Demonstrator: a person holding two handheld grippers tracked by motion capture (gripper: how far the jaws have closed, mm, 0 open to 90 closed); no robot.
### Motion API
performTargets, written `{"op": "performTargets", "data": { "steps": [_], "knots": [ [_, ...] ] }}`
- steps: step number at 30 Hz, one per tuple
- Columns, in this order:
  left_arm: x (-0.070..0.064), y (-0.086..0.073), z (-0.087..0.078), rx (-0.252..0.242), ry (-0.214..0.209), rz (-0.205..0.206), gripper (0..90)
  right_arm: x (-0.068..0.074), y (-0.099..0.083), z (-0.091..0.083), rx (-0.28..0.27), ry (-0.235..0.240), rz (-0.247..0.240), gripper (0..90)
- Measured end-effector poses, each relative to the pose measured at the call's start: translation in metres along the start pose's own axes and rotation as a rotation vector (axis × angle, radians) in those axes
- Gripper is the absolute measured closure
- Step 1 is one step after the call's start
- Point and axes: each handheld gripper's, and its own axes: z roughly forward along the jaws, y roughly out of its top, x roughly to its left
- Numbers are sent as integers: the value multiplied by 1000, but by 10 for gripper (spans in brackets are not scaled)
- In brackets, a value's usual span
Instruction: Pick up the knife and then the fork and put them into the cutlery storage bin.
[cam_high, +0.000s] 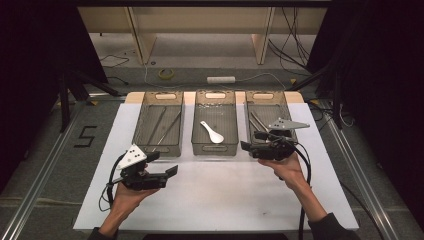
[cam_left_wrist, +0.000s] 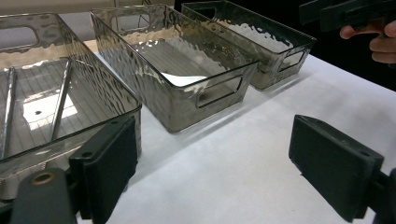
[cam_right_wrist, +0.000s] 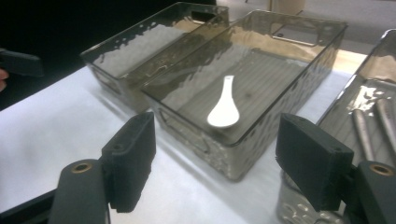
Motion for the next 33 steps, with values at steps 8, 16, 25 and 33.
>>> {"op": "performTargets", "data": {
  "steps": [8, 16, 25, 33],
  "knots": [
    [0, -1, -3, 0, -3, -3, 149, 10, -13, -5, -12, 54, 15, 285],
    [-1, -1, -2, 8, -16, -4, 149, 19, -23, -11, -39, 67, 6, 282],
    [0, -1, -2, 10, -29, -15, 149, 23, -39, -17, -64, 62, -3, 280],
    [0, -1, -3, 7, -36, -21, 149, 27, -53, -28, -99, 53, -8, 276]
  ]
}}
